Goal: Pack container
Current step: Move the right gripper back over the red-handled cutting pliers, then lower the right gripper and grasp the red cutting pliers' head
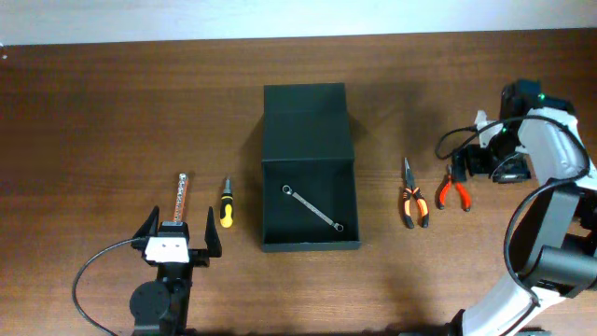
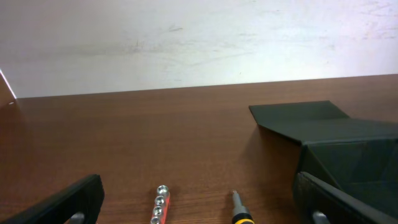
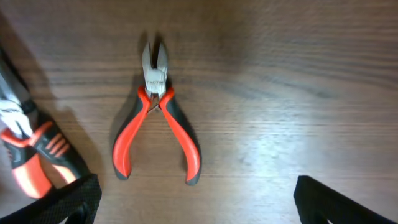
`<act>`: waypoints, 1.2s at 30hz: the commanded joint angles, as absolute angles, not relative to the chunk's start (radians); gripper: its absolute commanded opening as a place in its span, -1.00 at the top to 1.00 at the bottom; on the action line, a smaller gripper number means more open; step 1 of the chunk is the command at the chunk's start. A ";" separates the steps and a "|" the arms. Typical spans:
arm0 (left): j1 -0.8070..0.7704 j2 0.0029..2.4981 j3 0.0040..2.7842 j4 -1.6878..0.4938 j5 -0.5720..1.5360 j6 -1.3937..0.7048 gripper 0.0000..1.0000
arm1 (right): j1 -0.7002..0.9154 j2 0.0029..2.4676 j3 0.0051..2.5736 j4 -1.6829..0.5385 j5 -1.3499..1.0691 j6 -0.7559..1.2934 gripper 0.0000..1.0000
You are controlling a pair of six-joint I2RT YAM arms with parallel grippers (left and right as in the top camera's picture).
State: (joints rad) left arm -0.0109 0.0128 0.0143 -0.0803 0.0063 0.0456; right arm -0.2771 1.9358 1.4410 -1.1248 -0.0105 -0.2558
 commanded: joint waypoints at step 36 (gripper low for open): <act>-0.012 0.006 0.010 -0.083 0.000 0.062 -0.98 | -0.340 1.938 1.333 -0.970 0.034 -0.411 -0.97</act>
State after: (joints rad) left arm -0.0109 0.0128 0.0143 -0.0807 0.0067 0.0456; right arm -0.3382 1.9358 1.3384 -0.9676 0.0231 -0.4042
